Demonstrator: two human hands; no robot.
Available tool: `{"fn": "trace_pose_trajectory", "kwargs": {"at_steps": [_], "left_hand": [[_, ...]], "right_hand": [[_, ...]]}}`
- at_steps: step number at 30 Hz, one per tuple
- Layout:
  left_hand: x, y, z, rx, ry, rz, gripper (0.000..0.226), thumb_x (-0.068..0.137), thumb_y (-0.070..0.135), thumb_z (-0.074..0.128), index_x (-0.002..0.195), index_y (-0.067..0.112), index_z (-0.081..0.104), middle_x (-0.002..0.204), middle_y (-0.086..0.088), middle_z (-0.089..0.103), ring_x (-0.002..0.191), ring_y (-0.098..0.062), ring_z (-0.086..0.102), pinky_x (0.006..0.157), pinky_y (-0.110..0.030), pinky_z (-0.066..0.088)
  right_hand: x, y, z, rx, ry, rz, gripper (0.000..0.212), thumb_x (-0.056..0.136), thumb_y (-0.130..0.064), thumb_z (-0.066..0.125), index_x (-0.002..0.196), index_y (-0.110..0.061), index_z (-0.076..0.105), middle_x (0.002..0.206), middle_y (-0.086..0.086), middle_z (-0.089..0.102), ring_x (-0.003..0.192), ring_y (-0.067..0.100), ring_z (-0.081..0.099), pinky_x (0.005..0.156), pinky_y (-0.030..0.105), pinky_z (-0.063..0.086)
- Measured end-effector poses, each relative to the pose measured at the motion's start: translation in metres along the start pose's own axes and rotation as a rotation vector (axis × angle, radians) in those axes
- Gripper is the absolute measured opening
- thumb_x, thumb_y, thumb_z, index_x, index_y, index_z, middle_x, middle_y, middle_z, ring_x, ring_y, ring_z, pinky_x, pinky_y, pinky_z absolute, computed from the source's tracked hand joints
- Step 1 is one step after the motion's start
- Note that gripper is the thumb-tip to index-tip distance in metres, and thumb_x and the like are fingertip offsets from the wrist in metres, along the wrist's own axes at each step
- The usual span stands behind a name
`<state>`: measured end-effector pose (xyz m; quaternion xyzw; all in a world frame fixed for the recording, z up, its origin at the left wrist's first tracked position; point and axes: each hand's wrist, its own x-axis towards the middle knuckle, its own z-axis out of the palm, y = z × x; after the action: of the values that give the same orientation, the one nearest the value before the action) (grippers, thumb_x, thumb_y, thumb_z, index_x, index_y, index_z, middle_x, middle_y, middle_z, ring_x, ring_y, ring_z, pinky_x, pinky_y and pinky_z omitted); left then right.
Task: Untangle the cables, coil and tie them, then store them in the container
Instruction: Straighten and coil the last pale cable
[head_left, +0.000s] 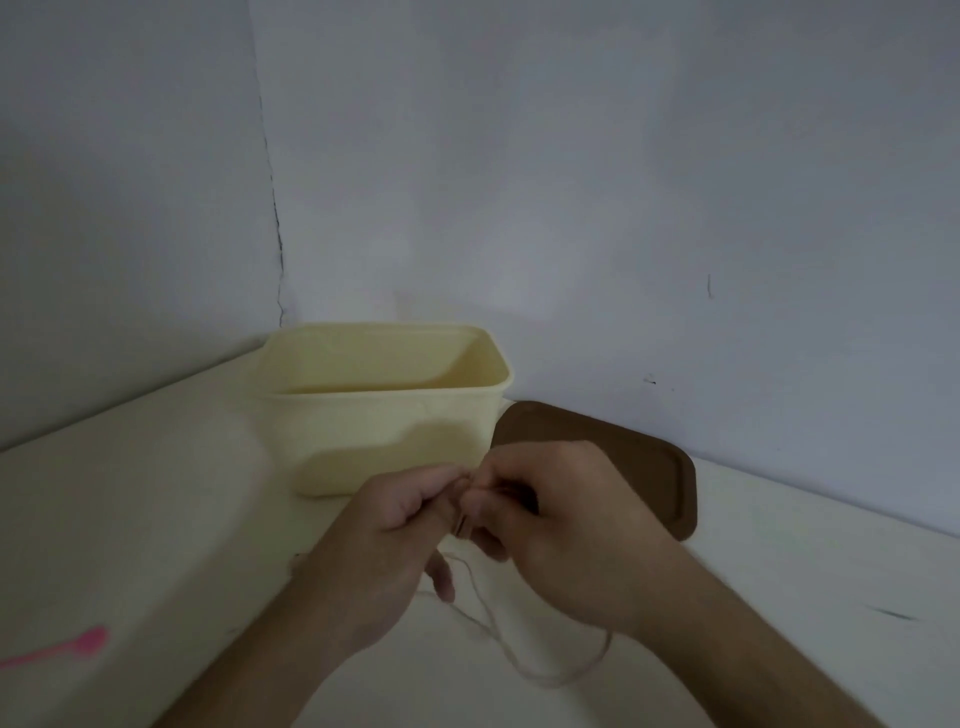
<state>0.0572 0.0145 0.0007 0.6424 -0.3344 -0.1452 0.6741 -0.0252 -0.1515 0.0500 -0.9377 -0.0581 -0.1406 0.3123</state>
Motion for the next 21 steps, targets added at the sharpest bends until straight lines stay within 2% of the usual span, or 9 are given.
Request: {"fn": "trace_pose_trajectory", "kwargs": {"at_steps": [2, 5, 8, 10, 12, 14, 15, 18, 21], "left_hand": [[-0.001, 0.003, -0.001, -0.072, -0.106, -0.050, 0.031, 0.100, 0.023, 0.050, 0.099, 0.011, 0.079, 0.083, -0.015, 0.075, 0.073, -0.027, 0.072, 0.046, -0.029, 0.046], [-0.004, 0.009, -0.004, -0.241, -0.227, -0.106, 0.035, 0.100, 0.028, 0.052, 0.100, 0.004, 0.077, 0.083, -0.022, 0.071, 0.068, -0.029, 0.066, 0.049, -0.029, 0.043], [-0.005, 0.011, -0.006, -0.359, -0.217, -0.093, 0.035, 0.097, 0.032, 0.060, 0.102, 0.001, 0.076, 0.079, -0.017, 0.068, 0.063, -0.023, 0.065, 0.047, -0.026, 0.044], [-0.006, 0.010, -0.007, -0.460, -0.202, -0.044, 0.037, 0.093, 0.035, 0.076, 0.105, 0.000, 0.077, 0.084, -0.017, 0.072, 0.070, -0.023, 0.071, 0.047, -0.025, 0.047], [-0.006, 0.011, -0.007, -0.540, -0.107, 0.006, 0.034, 0.089, 0.031, 0.078, 0.107, 0.002, 0.079, 0.092, -0.018, 0.076, 0.079, -0.023, 0.075, 0.048, -0.025, 0.050], [-0.004, 0.014, -0.007, -0.571, 0.061, 0.013, 0.028, 0.093, 0.019, 0.062, 0.106, 0.003, 0.080, 0.101, -0.019, 0.078, 0.087, -0.023, 0.077, 0.048, -0.025, 0.051], [-0.003, 0.016, -0.006, -0.549, 0.135, 0.009, 0.030, 0.092, 0.014, 0.056, 0.107, 0.001, 0.079, 0.105, -0.019, 0.079, 0.093, -0.024, 0.078, 0.048, -0.025, 0.053], [0.001, 0.013, -0.006, -0.288, 0.240, 0.064, 0.027, 0.097, 0.008, 0.056, 0.117, 0.002, 0.072, 0.112, -0.014, 0.079, 0.106, -0.027, 0.077, 0.051, -0.029, 0.057], [0.003, 0.003, -0.006, -0.015, 0.269, 0.100, 0.022, 0.103, 0.007, 0.060, 0.112, 0.018, 0.077, 0.105, -0.002, 0.081, 0.097, -0.018, 0.077, 0.056, -0.032, 0.060]], "right_hand": [[0.000, 0.003, -0.007, 0.046, 0.075, 0.000, 0.023, 0.099, -0.025, 0.072, 0.076, -0.024, 0.069, 0.067, -0.009, 0.071, 0.064, 0.011, 0.067, 0.063, 0.031, 0.055], [0.002, 0.011, -0.009, 0.106, 0.157, -0.007, 0.023, 0.096, -0.028, 0.076, 0.075, -0.024, 0.068, 0.064, -0.007, 0.068, 0.060, 0.015, 0.061, 0.060, 0.031, 0.052], [0.004, 0.016, -0.001, 0.208, 0.135, 0.034, 0.030, 0.104, -0.034, 0.066, 0.076, -0.022, 0.067, 0.067, 0.003, 0.064, 0.066, 0.025, 0.060, 0.066, 0.044, 0.054], [0.005, 0.016, 0.007, 0.230, 0.076, 0.035, 0.034, 0.109, -0.030, 0.057, 0.077, -0.022, 0.065, 0.072, 0.001, 0.067, 0.072, 0.021, 0.065, 0.075, 0.049, 0.056], [0.003, 0.016, 0.016, 0.220, 0.020, 0.068, 0.033, 0.110, -0.024, 0.053, 0.079, -0.019, 0.065, 0.073, -0.004, 0.067, 0.071, 0.010, 0.063, 0.073, 0.045, 0.056], [0.001, 0.013, 0.022, 0.174, -0.036, 0.093, 0.031, 0.109, -0.022, 0.053, 0.081, -0.020, 0.066, 0.068, -0.012, 0.061, 0.063, 0.003, 0.055, 0.061, 0.025, 0.046], [-0.001, 0.011, 0.024, 0.139, -0.063, 0.085, 0.030, 0.109, -0.021, 0.053, 0.082, -0.022, 0.066, 0.067, -0.016, 0.059, 0.062, 0.003, 0.054, 0.059, 0.017, 0.040], [-0.002, 0.002, 0.023, 0.005, -0.144, 0.043, 0.022, 0.107, -0.019, 0.054, 0.090, -0.022, 0.067, 0.071, -0.016, 0.056, 0.063, 0.003, 0.052, 0.059, 0.017, 0.038], [-0.001, -0.002, 0.013, -0.046, -0.114, -0.002, 0.020, 0.105, -0.019, 0.058, 0.089, -0.024, 0.069, 0.068, -0.018, 0.058, 0.062, 0.003, 0.055, 0.057, 0.017, 0.038]]}}
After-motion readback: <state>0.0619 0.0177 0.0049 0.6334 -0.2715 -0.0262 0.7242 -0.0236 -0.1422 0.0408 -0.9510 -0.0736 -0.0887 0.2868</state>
